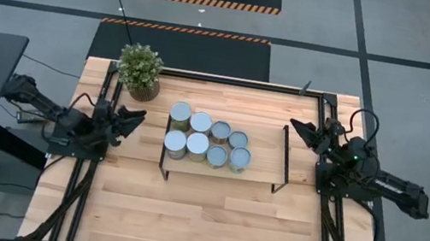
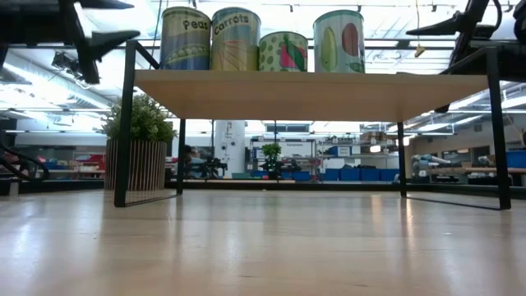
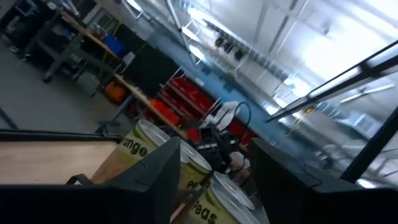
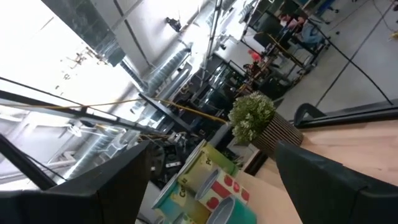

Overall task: Pick and place cans onto a shelf
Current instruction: Return to Home Position

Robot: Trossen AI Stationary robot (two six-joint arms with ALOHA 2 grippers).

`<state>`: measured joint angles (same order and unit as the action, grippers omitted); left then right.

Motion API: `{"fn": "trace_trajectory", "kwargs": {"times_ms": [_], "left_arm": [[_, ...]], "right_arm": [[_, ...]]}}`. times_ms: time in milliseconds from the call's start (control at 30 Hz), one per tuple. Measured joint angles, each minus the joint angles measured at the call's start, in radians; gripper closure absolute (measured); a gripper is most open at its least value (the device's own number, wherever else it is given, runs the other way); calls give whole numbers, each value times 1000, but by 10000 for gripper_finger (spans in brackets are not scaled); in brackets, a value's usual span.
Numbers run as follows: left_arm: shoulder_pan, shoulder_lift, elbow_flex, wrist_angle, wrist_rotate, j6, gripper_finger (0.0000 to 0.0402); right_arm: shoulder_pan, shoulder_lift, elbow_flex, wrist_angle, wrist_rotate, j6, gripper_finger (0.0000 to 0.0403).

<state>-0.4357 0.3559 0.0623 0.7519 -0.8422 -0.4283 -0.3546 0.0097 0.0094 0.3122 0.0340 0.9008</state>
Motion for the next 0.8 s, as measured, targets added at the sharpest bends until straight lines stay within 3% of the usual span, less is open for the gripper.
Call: {"fn": "trace_trajectory", "kwargs": {"times_ms": [100, 500, 700, 800], "left_arm": [[56, -5, -53, 68, 59, -26, 205], [345, -16, -52, -48, 302, -111, 205], [400, -118, -52, -96, 293, -42, 205], [396, -172, -53, -232, 296, -98, 205]], "right_arm": [[-17, 0, 0, 0, -25, 35, 59], [-59, 0, 0, 41, 26, 20, 59], [-61, 0, 0, 122, 19, 15, 72], [-57, 0, 0, 77, -17, 13, 98]]}}
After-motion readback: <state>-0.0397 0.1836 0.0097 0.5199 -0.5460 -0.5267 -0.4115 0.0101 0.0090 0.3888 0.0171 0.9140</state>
